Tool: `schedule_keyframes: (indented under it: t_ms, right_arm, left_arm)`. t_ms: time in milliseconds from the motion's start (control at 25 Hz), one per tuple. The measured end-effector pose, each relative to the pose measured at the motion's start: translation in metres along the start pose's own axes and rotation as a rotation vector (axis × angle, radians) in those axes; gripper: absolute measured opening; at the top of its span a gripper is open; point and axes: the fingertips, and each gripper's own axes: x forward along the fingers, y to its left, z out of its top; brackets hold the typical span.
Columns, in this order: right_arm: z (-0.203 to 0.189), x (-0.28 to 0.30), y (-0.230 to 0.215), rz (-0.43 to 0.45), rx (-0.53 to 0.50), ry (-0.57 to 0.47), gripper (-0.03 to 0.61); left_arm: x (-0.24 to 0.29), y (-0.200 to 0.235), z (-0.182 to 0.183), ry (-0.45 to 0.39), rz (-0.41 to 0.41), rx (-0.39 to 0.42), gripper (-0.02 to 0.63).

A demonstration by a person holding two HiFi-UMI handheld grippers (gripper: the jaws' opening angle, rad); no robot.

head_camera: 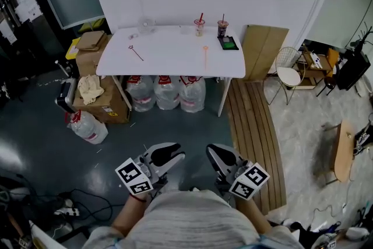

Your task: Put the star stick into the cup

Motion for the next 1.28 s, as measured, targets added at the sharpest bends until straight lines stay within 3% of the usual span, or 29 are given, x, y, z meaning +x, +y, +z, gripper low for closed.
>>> schedule_keyframes:
  t_ms: [320, 560, 840, 1280]
  right_arm:
    - [0.0, 0.028, -0.041, -0.005, 0.017, 0.011, 0.011]
    - [0.003, 0.097, -0.085, -0.011, 0.005, 0.004, 0.011]
    - [0.024, 0.206, -0.138, -0.033, 0.003, -0.02, 0.011]
    - [0.029, 0.309, -0.182, -0.068, 0.019, -0.002, 0.011]
  left_arm:
    - [0.009, 0.042, 0.001, 0.003, 0.043, -0.002, 0.121]
    - [0.018, 0.125, 0.016, -0.021, 0.035, 0.006, 0.121]
    - [0.038, 0.239, 0.058, -0.005, -0.025, 0.019, 0.121]
    - [0.04, 0.347, 0.092, 0.007, -0.068, 0.005, 0.121]
